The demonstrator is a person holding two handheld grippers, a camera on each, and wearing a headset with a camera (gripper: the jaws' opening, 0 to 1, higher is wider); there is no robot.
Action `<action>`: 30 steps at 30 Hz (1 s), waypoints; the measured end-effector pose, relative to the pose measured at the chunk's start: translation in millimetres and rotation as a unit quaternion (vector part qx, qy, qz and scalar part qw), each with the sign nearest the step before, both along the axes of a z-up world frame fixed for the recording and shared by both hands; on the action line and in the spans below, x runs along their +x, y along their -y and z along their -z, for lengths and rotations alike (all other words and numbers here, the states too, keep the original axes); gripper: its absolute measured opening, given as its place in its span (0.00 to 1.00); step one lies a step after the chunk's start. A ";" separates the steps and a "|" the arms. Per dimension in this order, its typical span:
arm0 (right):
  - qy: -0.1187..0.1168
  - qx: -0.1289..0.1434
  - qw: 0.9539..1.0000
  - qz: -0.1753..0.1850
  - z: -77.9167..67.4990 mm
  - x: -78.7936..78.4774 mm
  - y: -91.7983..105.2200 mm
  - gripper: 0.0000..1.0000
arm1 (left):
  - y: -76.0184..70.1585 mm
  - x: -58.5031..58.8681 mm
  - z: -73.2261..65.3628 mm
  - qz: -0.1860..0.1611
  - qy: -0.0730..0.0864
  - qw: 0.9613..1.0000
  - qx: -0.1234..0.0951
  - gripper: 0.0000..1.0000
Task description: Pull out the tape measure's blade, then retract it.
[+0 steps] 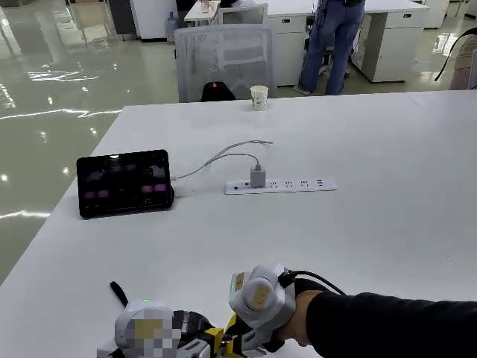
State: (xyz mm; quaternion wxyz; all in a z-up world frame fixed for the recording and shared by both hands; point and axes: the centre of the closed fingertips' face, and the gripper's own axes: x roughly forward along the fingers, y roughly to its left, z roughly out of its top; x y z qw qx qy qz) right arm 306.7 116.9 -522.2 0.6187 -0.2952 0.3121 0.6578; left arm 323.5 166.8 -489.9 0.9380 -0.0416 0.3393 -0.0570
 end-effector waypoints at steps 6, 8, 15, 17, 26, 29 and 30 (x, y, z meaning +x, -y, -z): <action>0.001 0.003 1.000 0.002 0.4 -0.3 -3.8 0.12 | -0.4 0.1 0.1 -0.001 0.001 1.000 -0.001 0.61; 0.002 0.003 1.000 0.002 0.7 -0.6 -4.1 0.12 | -0.3 0.1 0.2 -0.001 0.001 1.000 -0.001 0.61; 0.005 0.003 1.000 0.007 0.2 -1.0 -3.9 0.12 | 0.4 0.2 0.0 -0.002 0.001 1.000 -0.002 0.61; 0.009 0.003 1.000 0.010 0.6 -0.4 -4.1 0.13 | 0.5 0.3 -0.1 -0.002 0.001 1.000 -0.001 0.61; 0.008 0.004 1.000 0.019 0.4 -0.5 -3.3 0.13 | 1.0 0.3 -0.9 -0.003 0.004 1.000 -0.001 0.62; 0.013 0.001 1.000 0.018 0.0 -1.3 -2.2 0.14 | 0.8 1.0 -1.7 0.001 0.003 1.000 -0.002 0.63; 0.017 -0.001 1.000 0.017 0.1 -0.2 -0.9 0.15 | 1.0 1.0 -1.2 0.003 -0.002 1.000 -0.003 0.63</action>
